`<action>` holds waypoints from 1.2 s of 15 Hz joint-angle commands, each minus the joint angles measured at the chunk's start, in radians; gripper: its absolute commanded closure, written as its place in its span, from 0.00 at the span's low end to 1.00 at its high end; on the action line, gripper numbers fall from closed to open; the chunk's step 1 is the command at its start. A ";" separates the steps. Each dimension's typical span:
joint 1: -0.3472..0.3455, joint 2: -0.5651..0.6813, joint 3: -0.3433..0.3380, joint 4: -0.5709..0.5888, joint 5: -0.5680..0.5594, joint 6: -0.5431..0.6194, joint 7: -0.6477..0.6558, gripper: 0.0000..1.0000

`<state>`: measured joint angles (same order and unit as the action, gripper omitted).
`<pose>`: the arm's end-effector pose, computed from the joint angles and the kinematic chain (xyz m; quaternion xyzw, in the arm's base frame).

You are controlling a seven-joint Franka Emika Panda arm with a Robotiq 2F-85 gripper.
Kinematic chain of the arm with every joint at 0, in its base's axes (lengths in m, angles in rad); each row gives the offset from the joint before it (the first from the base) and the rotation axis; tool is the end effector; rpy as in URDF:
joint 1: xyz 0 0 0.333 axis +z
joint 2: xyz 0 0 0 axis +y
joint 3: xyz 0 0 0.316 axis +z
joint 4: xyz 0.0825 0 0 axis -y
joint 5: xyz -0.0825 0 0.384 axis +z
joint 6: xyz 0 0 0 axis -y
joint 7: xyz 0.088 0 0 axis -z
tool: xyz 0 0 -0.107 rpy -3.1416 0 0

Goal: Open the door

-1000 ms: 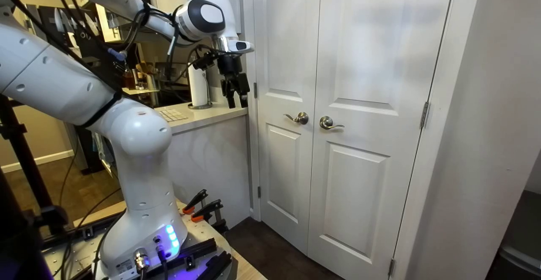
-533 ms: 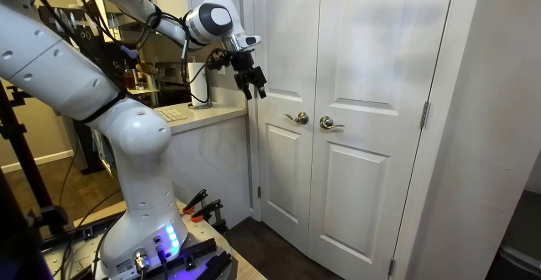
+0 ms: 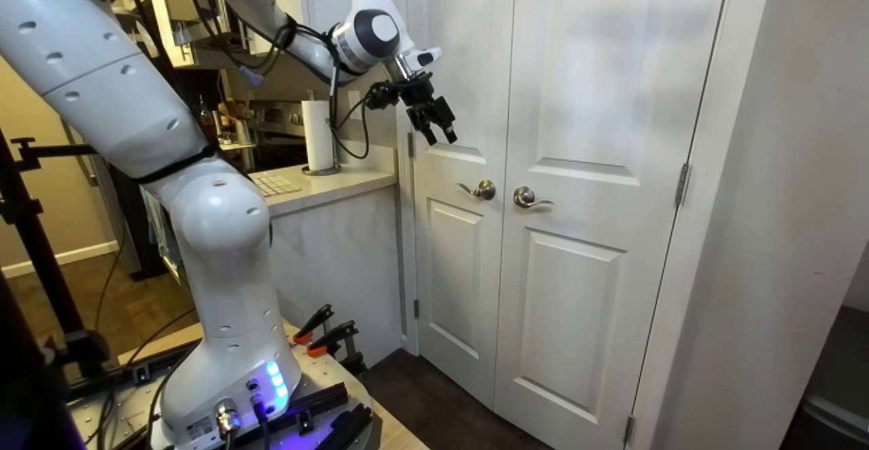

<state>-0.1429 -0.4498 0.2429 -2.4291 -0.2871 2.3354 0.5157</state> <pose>0.4418 0.0471 0.5020 0.9636 -0.1242 0.2075 0.1140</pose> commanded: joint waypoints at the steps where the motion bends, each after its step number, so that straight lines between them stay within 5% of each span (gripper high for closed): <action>1: -0.040 0.114 0.004 0.077 -0.071 0.056 0.100 0.00; 7: -0.044 0.235 -0.032 0.170 -0.197 0.100 0.218 0.00; 18: -0.003 0.241 -0.072 0.179 -0.176 0.075 0.189 0.00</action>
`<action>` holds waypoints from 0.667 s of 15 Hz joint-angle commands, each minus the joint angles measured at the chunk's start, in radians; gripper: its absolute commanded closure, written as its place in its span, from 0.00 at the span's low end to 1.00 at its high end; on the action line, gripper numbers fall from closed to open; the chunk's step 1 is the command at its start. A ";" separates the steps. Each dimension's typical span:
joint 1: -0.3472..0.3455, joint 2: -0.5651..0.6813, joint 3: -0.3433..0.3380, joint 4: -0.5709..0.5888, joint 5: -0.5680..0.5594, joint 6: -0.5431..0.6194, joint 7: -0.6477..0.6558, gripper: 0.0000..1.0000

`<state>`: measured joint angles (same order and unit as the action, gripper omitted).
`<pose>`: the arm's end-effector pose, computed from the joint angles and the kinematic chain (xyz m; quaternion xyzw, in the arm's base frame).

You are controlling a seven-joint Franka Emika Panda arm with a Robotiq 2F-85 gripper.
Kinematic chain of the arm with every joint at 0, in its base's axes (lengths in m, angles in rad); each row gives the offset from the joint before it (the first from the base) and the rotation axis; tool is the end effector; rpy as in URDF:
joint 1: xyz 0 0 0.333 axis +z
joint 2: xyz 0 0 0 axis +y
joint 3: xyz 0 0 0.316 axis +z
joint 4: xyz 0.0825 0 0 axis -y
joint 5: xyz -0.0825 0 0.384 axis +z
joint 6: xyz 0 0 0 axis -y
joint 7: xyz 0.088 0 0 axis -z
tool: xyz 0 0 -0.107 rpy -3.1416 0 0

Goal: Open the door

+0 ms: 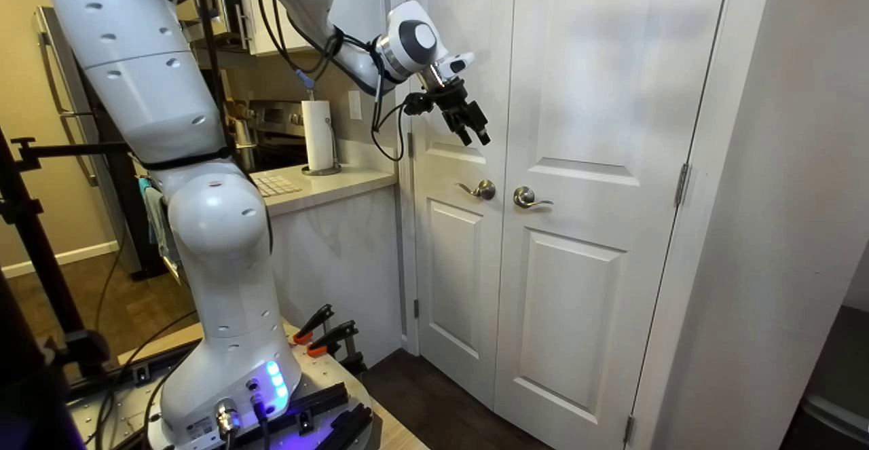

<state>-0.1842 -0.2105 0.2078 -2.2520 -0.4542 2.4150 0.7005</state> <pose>0.5160 0.0143 0.4893 0.9463 -0.1850 0.2344 0.1239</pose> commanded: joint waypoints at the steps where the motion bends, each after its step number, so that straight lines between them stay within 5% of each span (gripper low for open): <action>1: 0.038 0.002 -0.037 0.002 -0.009 -0.005 0.005 0.00; 10: 0.069 0.228 -0.106 0.190 -0.053 0.035 0.086 0.00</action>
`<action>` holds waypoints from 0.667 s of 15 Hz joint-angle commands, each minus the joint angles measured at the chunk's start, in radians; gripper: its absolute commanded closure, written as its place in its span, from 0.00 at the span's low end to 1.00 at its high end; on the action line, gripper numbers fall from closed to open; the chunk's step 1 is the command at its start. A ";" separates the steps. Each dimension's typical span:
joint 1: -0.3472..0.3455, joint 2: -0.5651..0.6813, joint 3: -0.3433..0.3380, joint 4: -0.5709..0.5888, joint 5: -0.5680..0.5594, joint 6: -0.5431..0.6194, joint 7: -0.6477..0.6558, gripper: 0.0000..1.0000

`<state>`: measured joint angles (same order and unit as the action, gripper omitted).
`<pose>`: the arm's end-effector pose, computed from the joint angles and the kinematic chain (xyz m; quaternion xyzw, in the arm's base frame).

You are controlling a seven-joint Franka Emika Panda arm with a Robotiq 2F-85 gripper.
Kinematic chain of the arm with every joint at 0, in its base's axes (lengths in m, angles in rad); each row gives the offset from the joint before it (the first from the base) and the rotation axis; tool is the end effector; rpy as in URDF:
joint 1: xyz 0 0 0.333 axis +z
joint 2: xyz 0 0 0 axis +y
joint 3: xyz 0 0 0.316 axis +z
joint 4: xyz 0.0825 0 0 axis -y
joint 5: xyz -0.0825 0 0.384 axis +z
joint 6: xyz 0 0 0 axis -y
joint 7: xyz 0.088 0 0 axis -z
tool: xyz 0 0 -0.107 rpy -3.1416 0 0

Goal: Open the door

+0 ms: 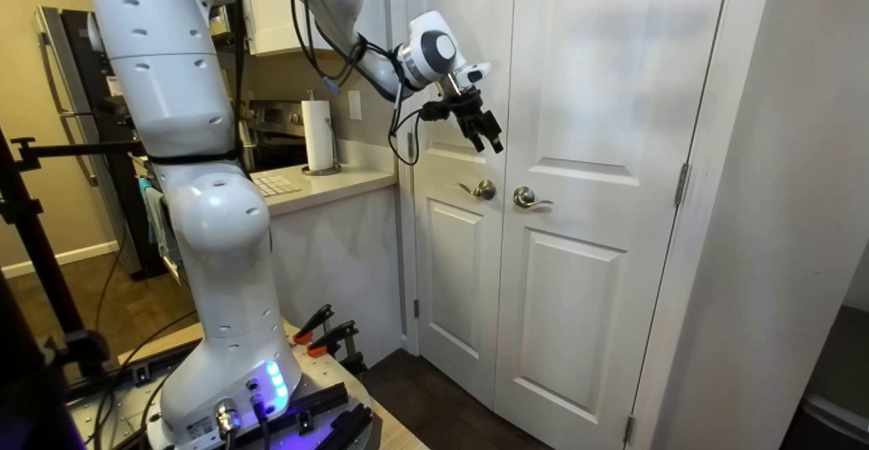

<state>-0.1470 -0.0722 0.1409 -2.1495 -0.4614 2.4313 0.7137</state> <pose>0.5552 -0.0036 0.4700 0.9473 -0.2013 0.2229 0.1118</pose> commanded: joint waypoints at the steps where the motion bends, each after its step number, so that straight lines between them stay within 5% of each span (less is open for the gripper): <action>1: 0.044 0.114 -0.054 0.111 -0.051 0.012 0.097 0.00; 10: 0.153 0.276 -0.188 0.200 -0.047 0.012 0.346 0.00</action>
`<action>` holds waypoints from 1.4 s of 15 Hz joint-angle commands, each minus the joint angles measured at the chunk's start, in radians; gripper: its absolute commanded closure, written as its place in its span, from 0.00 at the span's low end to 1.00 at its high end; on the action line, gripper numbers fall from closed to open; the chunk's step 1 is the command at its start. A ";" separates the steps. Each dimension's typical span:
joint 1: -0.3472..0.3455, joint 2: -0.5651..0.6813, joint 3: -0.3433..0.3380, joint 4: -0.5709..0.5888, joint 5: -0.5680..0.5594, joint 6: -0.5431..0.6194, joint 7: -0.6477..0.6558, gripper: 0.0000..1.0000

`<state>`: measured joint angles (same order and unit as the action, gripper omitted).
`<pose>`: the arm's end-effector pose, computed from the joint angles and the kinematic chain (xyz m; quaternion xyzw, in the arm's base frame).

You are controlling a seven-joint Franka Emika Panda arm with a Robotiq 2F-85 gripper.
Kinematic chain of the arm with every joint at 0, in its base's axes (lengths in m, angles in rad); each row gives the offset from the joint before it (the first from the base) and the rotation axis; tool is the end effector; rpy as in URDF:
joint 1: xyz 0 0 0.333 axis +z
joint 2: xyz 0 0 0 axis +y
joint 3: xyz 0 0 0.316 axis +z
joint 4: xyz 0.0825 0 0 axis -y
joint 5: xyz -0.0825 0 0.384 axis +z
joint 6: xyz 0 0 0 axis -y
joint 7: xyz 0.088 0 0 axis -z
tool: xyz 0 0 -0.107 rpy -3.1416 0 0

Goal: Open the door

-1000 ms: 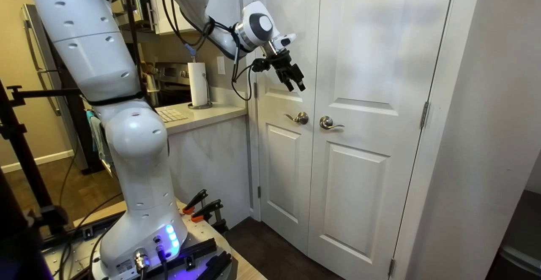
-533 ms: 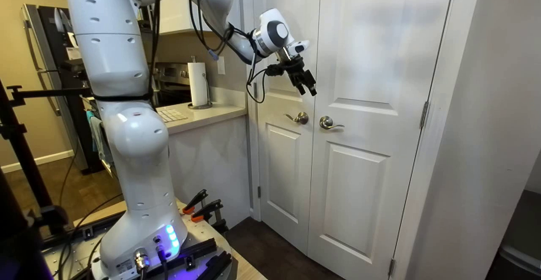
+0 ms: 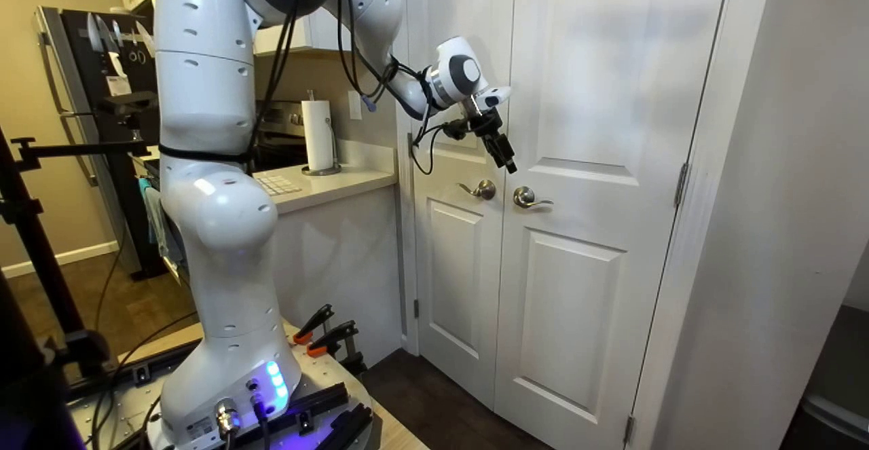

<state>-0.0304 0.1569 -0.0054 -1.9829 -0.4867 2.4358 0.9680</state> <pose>0.6139 -0.0230 0.4184 0.9177 -0.3229 0.2096 0.0983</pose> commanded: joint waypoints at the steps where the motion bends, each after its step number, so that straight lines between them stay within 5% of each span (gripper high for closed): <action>1: 0.048 0.064 -0.056 0.045 -0.029 0.010 0.120 0.00; 11: 0.122 0.228 -0.174 0.224 -0.098 -0.019 0.274 0.00; 21: 0.131 0.301 -0.222 0.215 -0.072 -0.019 0.320 0.00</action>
<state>0.0863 0.4465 -0.2062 -1.7719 -0.5579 2.4299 1.2505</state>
